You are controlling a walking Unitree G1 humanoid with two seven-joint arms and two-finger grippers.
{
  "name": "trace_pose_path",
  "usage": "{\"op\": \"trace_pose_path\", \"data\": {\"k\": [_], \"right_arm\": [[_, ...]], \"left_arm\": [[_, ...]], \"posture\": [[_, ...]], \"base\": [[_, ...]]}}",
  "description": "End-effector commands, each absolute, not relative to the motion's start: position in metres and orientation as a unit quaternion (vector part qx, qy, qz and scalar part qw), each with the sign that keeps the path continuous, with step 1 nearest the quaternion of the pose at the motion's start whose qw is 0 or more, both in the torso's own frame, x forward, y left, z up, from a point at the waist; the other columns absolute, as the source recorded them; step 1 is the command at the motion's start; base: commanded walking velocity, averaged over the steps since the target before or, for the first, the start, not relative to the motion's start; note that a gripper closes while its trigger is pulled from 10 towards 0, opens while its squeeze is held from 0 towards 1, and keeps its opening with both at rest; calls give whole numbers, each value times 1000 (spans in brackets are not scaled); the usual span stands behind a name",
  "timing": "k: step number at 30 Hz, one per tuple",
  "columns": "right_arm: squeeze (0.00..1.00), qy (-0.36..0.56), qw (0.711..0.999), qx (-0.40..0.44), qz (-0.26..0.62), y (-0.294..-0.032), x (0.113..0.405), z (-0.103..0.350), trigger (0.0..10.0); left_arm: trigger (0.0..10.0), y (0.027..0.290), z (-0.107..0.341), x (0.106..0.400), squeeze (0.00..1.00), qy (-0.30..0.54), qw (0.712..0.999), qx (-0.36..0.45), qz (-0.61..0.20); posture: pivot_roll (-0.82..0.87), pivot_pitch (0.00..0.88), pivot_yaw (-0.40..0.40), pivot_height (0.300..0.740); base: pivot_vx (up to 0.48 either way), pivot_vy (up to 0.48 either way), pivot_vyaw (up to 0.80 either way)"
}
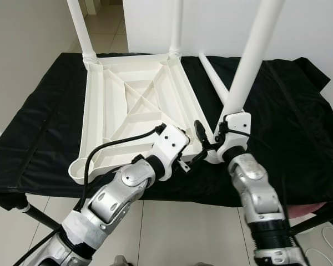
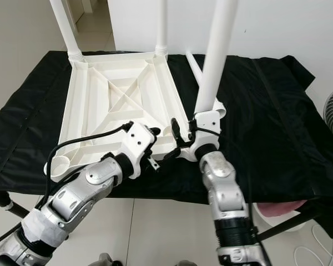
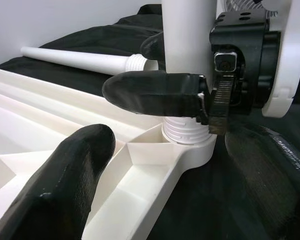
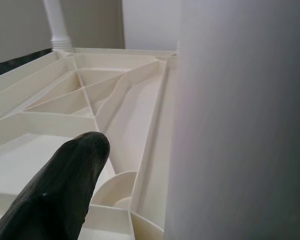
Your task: Building children table
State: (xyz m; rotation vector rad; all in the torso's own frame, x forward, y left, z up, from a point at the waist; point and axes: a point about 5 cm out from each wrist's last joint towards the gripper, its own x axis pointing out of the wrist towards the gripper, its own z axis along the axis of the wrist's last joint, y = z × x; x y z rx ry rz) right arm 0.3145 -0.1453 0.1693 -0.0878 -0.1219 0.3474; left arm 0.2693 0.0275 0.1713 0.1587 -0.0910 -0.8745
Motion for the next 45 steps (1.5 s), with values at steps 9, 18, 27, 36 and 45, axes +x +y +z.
{"op": "trace_pose_path", "data": {"k": [9, 18, 27, 36, 45], "right_arm": [[0, -55, 961, -78, 259, -164, 322, 165, 10000], [0, -38, 945, -106, 307, -176, 330, 161, 10000], [0, -18, 938, -115, 326, -186, 333, 153, 0], [0, -12, 941, -104, 322, -189, 330, 146, 0], [0, -28, 971, -47, 233, -184, 328, 148, 10000]], "left_arm": [[10000, 30, 160, 256, 0, -19, 856, 87, -509], [10000, 34, 156, 253, 0, -6, 850, 90, -519], [10000, 35, 156, 254, 0, -5, 853, 90, -514], [10000, 35, 157, 254, 0, -7, 853, 92, -514], [10000, 33, 156, 254, 0, -7, 851, 91, -518]], "posture": [[-124, 30, 41, 740], [-118, 23, 41, 740], [-112, 14, 40, 740], [-116, 11, 42, 740], [-133, 10, 42, 740]], "base": [[0, 0, 0], [0, 0, 0], [0, 0, 0], [0, 0, 0], [0, 0, 0]]}}
